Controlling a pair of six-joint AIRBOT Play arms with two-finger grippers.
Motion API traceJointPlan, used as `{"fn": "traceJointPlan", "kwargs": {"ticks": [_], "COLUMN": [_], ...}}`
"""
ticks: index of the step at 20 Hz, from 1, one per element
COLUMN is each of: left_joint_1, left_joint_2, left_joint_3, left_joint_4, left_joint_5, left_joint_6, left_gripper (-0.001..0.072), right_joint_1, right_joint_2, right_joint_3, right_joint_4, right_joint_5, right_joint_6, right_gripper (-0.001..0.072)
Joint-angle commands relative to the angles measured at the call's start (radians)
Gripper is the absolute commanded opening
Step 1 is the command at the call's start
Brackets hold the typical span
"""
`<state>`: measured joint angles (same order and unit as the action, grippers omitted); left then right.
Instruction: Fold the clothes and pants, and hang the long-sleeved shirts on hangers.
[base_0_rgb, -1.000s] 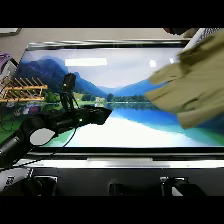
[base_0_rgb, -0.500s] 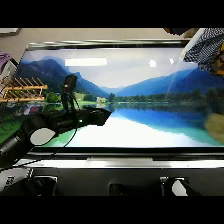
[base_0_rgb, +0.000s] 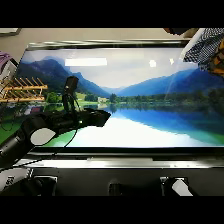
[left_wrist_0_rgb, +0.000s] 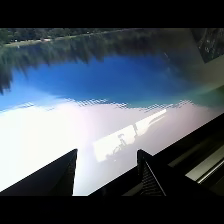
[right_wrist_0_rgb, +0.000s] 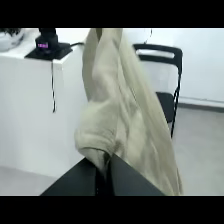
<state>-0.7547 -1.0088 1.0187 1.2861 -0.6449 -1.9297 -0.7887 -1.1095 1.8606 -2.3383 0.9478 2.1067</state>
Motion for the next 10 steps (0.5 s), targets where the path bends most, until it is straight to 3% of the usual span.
{"fn": "traceJointPlan", "kwargs": {"ticks": [1,3,5,10], "left_joint_1": [-0.001,-0.001,-0.001,-0.001], "left_joint_2": [-0.001,-0.001,-0.001,-0.008], "left_joint_3": [0.0,0.0,0.0,-0.002], "left_joint_4": [0.0,0.0,0.0,0.0], "left_joint_5": [-0.002,-0.002,-0.002,-0.003], "left_joint_6": [0.0,0.0,0.0,0.0], "left_gripper": [0.0442,0.0442,0.0442,0.0442], "right_joint_1": [-0.006,-0.006,-0.004,-0.004], "right_joint_2": [-0.017,-0.02,-0.019,-0.011], "right_joint_3": [0.002,0.003,0.003,0.003], "right_joint_4": [-0.035,-0.077,-0.04,0.214], "right_joint_5": [-0.113,-0.119,-0.14,-0.188], "right_joint_6": [0.051,0.124,0.121,-0.053], "right_gripper": [0.0025,0.0025,0.0024,0.0023]}}
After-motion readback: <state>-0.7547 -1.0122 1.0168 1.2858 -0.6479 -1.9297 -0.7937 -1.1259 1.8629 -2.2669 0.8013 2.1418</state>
